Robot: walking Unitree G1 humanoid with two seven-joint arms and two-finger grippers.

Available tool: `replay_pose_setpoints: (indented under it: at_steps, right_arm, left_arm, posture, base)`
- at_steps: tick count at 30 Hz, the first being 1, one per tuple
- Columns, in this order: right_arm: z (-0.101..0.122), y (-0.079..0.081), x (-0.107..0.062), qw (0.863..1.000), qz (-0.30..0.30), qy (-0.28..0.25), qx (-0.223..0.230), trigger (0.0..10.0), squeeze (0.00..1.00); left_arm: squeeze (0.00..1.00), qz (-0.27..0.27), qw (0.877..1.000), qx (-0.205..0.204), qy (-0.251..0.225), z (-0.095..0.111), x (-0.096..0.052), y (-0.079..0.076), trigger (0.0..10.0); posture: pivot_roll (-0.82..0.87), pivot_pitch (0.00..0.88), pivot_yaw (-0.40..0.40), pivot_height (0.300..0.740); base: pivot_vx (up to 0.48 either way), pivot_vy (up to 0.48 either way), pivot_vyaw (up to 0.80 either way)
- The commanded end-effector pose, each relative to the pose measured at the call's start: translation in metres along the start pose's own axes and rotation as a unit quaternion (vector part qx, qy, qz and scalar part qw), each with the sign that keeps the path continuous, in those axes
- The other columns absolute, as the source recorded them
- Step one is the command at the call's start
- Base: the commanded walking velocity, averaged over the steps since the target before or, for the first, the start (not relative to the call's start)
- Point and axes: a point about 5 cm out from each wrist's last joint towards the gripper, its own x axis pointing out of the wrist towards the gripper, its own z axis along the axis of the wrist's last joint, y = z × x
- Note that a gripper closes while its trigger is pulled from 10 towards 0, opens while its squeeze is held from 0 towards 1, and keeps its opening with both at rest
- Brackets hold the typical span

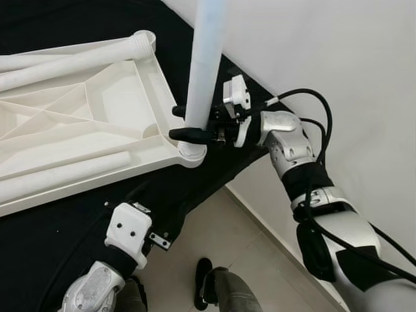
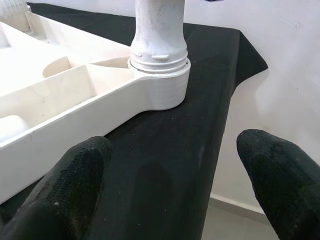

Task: Building children table

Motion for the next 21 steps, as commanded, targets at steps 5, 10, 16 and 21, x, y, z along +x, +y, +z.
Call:
replay_pose_setpoints:
  at_steps: [5, 10, 16, 21]
  right_arm:
    - [-0.075, 0.028, -0.023, 0.933, -0.327, 0.124, 0.089, 0.0, 0.00]
    - [-0.092, 0.083, -0.010, 0.898, -0.394, 0.164, 0.107, 0.0, 0.00]
    - [-0.091, 0.077, 0.006, 0.915, -0.361, 0.155, 0.092, 0.0, 0.00]
    - [-0.083, 0.066, 0.012, 0.921, -0.355, 0.136, 0.089, 10.0, 0.00]
  left_arm:
    - [0.00, -0.011, 1.000, -0.009, 0.007, -0.003, -0.003, -0.003, 10.0]
    - [0.00, -0.019, 1.000, -0.010, 0.009, -0.004, -0.002, -0.003, 10.0]
    - [0.00, -0.017, 1.000, -0.010, 0.008, -0.004, 0.000, -0.004, 10.0]
    - [0.00, -0.009, 1.000, -0.008, 0.007, -0.005, -0.001, -0.001, 10.0]
  posture:
    - [0.12, 0.283, -0.118, 0.740]
    - [0.12, 0.277, -0.109, 0.740]
    - [0.14, 0.272, -0.120, 0.740]
    - [0.13, 0.273, -0.126, 0.740]
  base:
    - [0.000, 0.000, 0.00]
    - [0.000, 0.000, 0.00]
    - [0.000, 0.000, 0.00]
    - [0.000, 0.000, 0.00]
